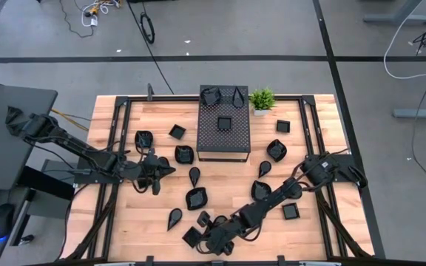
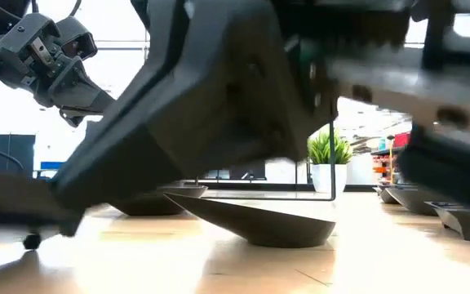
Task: Pick & Place Mini shaped plates
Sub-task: Stack the black square-shaped plate on top of the black square-shaped plate on the shelf
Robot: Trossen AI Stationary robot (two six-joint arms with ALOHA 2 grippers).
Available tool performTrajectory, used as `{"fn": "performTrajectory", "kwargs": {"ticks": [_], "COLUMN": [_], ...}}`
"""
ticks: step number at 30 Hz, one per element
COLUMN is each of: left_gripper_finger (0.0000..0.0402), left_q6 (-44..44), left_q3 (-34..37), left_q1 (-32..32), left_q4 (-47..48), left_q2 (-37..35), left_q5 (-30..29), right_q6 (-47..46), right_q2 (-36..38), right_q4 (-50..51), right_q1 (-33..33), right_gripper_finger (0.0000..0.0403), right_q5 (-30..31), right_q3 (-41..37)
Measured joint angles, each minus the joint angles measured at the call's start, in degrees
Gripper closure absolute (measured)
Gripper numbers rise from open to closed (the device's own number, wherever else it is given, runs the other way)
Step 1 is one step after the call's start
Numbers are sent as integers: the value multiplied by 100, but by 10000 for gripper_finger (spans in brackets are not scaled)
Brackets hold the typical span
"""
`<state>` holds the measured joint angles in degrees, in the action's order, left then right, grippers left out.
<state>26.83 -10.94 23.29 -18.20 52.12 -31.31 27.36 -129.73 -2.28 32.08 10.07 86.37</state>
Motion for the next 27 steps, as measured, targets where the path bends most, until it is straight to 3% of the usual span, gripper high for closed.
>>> {"fn": "performTrajectory", "kwargs": {"ticks": [9, 17, 21, 27], "left_gripper_finger": [385, 385, 385, 385], "left_q6": [-6, -28, -40, -44], "left_q3": [0, -2, -2, -2], "left_q1": [-2, -2, -2, -2], "left_q4": [0, -4, 0, 5], "left_q2": [0, 0, 0, 0], "left_q5": [-8, -104, -110, -122], "right_q6": [-316, -730, -1066, -949], "right_q2": [834, 2312, 2954, 3304], "right_q4": [481, 1800, 2468, 3610], "right_q1": [1, -194, -646, -1837], "right_gripper_finger": [401, 402, 402, 403], "right_q5": [248, 1790, 2807, 2961], "right_q3": [0, 0, 2, 6]}}
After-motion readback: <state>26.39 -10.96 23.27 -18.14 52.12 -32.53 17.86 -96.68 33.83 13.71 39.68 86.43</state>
